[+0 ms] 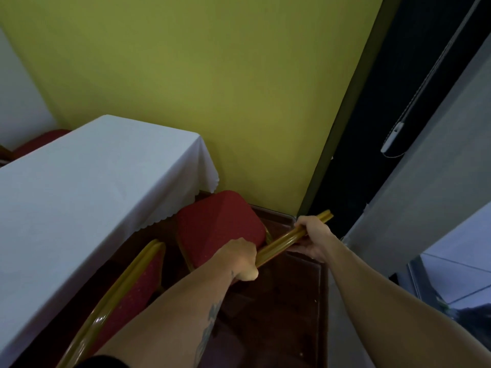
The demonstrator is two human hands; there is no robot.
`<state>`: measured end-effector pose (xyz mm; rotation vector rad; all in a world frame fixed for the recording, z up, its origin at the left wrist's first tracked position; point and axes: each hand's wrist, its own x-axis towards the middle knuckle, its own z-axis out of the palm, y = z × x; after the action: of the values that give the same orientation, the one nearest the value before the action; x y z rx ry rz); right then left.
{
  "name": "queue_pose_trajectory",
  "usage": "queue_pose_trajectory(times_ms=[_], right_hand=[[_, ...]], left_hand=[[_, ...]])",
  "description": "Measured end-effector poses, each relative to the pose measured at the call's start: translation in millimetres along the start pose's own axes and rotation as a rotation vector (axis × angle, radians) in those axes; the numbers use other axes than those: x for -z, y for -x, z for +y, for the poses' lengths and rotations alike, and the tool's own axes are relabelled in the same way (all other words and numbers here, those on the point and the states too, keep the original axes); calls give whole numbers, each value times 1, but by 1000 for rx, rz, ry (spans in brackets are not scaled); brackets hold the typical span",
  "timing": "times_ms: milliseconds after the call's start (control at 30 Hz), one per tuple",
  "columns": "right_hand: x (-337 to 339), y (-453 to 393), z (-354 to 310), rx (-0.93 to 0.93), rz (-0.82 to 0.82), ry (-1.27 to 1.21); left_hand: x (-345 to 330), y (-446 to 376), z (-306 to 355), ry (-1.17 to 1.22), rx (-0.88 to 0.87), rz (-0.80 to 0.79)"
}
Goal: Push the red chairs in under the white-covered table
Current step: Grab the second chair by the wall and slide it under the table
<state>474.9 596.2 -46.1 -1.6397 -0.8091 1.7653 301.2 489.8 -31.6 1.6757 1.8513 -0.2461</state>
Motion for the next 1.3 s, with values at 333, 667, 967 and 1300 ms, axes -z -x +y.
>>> queue_pose_trajectory(times_ms=[333, 667, 967, 1300], right_hand=[[-20, -49, -36, -10, -246, 244], [-56, -101, -76, -10, -421, 419], [-82, -137, -105, 6, -487, 475], [-132, -160, -116, 36, -500, 465]], left_hand=[[9, -5, 21, 65, 92, 93], [34, -32, 24, 210, 261, 128], [45, -69, 21, 312, 406, 186], [56, -89, -20, 552, 499, 216]])
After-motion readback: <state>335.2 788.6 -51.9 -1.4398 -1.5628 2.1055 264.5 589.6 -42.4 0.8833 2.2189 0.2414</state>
